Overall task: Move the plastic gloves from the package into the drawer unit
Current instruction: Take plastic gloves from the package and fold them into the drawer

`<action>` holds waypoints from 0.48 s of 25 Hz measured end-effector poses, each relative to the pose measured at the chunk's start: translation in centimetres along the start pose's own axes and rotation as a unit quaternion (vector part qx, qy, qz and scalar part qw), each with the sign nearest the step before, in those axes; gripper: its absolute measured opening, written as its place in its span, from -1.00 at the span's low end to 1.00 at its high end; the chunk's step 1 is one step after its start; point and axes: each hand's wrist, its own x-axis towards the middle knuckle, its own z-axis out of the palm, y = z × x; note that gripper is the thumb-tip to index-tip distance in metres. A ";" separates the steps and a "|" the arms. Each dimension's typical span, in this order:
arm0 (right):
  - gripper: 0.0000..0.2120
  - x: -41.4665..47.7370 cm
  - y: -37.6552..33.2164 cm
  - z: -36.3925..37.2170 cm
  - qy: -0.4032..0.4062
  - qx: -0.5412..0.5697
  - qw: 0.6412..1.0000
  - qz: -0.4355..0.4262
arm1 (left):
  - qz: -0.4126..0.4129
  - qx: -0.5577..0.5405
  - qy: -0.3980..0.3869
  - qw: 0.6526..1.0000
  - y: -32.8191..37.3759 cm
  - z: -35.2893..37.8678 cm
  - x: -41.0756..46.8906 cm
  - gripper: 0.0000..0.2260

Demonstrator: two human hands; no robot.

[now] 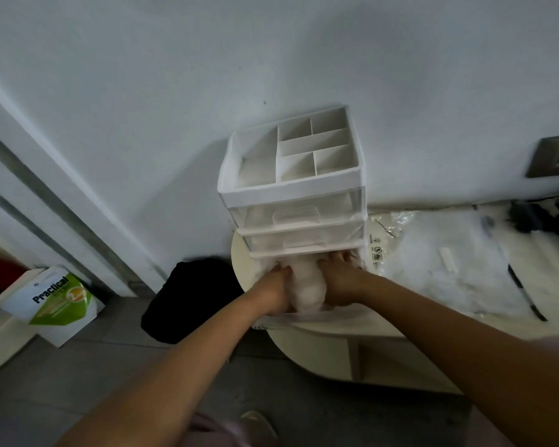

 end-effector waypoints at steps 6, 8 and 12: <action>-0.61 -5.2 2.8 -4.1 0.111 0.173 0.978 -0.040 | 0.004 0.053 -0.062 0.997 -0.4 -0.5 -0.2 -0.37; -0.76 -7.1 5.4 -5.4 0.168 0.201 0.965 -0.017 | -0.003 0.049 -0.063 0.997 -0.2 -0.9 -0.7 -0.38; -0.66 -9.9 13.4 -5.5 0.236 0.125 0.950 0.161 | 0.036 -0.014 0.062 0.997 2.3 -1.8 -1.7 -0.63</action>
